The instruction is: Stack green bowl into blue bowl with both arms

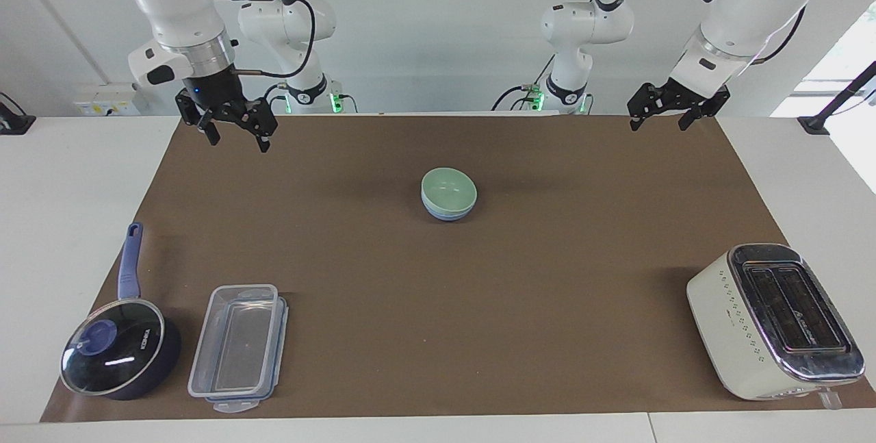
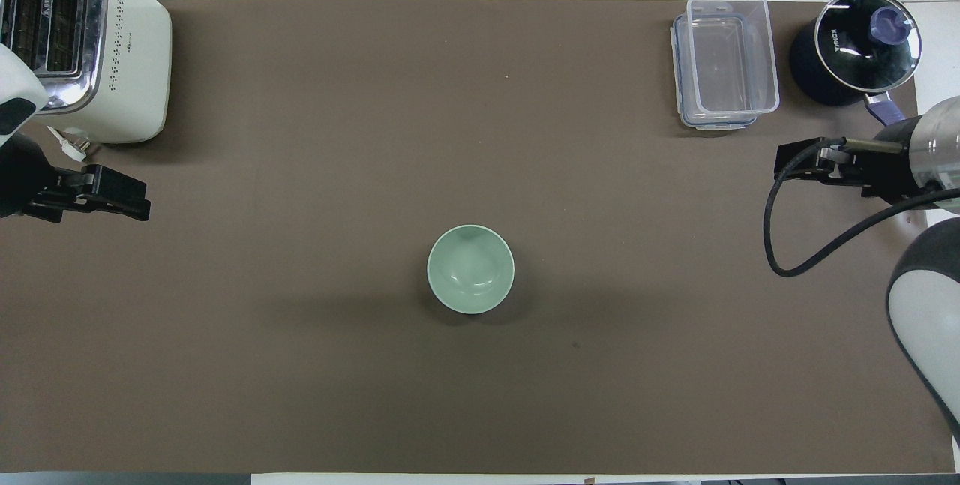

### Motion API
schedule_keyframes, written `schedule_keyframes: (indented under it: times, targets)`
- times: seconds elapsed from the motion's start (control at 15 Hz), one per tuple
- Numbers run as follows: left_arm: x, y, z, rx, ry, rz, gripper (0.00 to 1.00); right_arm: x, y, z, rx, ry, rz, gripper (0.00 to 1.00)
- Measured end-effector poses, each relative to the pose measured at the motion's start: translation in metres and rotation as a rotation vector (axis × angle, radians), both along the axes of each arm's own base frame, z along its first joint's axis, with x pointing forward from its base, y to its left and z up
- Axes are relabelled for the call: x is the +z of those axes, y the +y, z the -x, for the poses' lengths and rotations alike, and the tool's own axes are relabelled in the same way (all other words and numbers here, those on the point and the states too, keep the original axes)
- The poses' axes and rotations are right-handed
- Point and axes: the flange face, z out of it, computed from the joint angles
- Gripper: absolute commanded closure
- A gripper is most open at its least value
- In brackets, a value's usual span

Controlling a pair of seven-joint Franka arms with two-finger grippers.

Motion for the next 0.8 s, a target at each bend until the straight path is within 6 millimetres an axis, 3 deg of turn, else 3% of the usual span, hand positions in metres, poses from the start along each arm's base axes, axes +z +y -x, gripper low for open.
schedule_keyframes:
  times: [0.6,0.8]
  targets:
    - [0.000,0.000,0.000,0.000,0.000,0.000,0.00,-0.011,-0.031,0.002,-0.023,0.057,0.002,0.00]
    - [0.000,0.000,0.000,0.000,0.000,0.000,0.00,-0.010,-0.026,0.005,-0.022,0.066,-0.023,0.00]
